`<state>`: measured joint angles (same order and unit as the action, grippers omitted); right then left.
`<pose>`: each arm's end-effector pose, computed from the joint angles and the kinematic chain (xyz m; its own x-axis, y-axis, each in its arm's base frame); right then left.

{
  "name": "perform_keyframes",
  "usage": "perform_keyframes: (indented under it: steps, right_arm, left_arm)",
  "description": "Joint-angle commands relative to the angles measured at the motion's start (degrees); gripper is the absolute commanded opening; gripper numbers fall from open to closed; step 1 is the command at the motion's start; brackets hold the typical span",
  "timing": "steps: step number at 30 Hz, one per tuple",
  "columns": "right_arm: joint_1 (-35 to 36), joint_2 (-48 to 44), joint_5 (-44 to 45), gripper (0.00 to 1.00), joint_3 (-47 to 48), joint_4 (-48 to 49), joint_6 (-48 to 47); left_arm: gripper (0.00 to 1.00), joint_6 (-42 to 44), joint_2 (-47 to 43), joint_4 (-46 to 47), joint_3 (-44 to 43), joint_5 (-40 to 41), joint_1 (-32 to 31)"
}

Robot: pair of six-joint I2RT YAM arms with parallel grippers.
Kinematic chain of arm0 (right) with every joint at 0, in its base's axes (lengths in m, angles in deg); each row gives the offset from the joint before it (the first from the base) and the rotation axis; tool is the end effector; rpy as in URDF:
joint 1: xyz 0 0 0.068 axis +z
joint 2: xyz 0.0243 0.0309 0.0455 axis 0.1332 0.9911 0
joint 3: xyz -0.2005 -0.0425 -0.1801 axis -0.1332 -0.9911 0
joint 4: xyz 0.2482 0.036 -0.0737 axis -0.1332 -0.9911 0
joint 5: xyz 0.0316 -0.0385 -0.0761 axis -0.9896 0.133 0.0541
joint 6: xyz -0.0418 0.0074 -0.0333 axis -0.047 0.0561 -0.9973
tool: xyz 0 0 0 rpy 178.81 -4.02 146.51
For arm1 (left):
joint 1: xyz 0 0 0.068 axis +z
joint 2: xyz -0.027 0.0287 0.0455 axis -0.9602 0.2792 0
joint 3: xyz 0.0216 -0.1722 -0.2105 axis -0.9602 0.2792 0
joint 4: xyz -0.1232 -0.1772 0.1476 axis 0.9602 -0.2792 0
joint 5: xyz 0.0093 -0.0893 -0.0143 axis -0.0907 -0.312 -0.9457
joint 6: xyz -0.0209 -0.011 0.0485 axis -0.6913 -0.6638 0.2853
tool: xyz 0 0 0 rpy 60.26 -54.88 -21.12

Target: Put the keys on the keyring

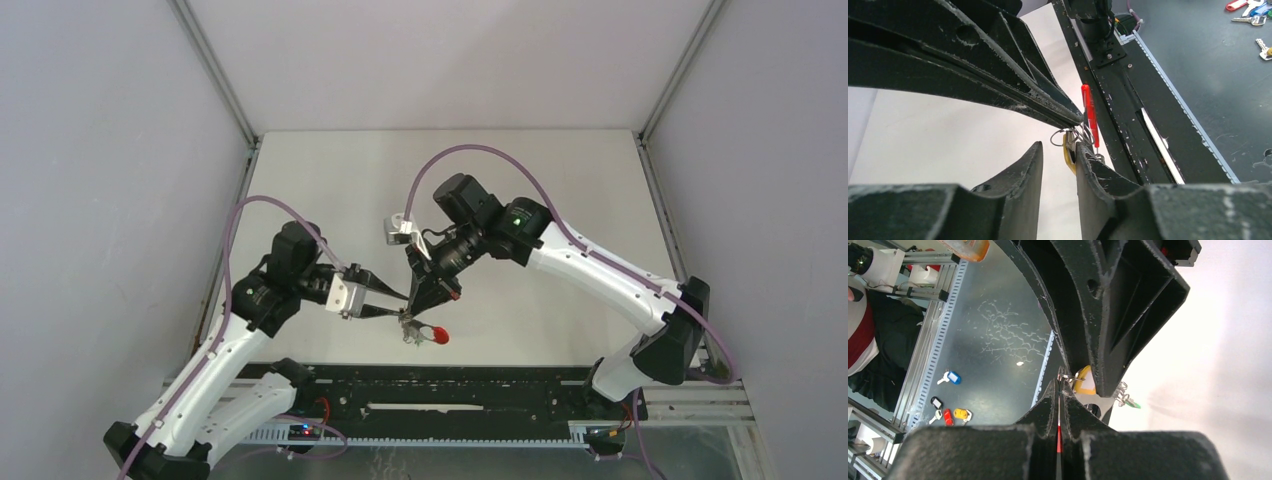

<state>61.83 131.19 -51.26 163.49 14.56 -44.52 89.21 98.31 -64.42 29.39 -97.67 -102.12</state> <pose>0.1643 0.2766 0.3754 -0.1426 -0.5190 -0.8428 -0.8966 -0.2929 0.3320 0.1170 -0.1008 0.3284 0.3526 0.1135 -0.9289 0.9195 -0.2267 0.3213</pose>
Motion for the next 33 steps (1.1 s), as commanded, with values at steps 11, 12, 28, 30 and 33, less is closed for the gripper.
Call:
perform_keyframes:
  steps: [11, 12, 28, 30, 33]
  right_arm:
    - [-0.18, 2.73, 0.34, 0.0, 3.49, -2.27, -0.26]
    - [-0.26, 2.71, 0.44, 0.0, 3.37, -2.3, -0.18]
    - [-5.2, -0.83, 1.51, 0.0, -1.3, 5.35, 7.88]
    - [-5.64, -1.59, 1.9, 0.0, -2.18, 6.81, 8.95]
    - [-6.15, -2.26, 2.93, 0.0, -3.24, 8.21, 10.39]
  left_arm:
    - [0.25, -2.43, -1.82, -0.8, -1.52, -2.65, -1.55]
    - [0.24, -2.22, -1.9, -0.84, -1.6, -2.65, -1.55]
    - [0.0, 12.19, -3.47, -6.3, -0.83, 2.24, -2.06]
    - [0.0, 13.7, -3.58, -6.2, -0.65, 3.17, -2.15]
    - [0.0, 16.42, -4.23, -5.6, 0.03, 5.11, -2.45]
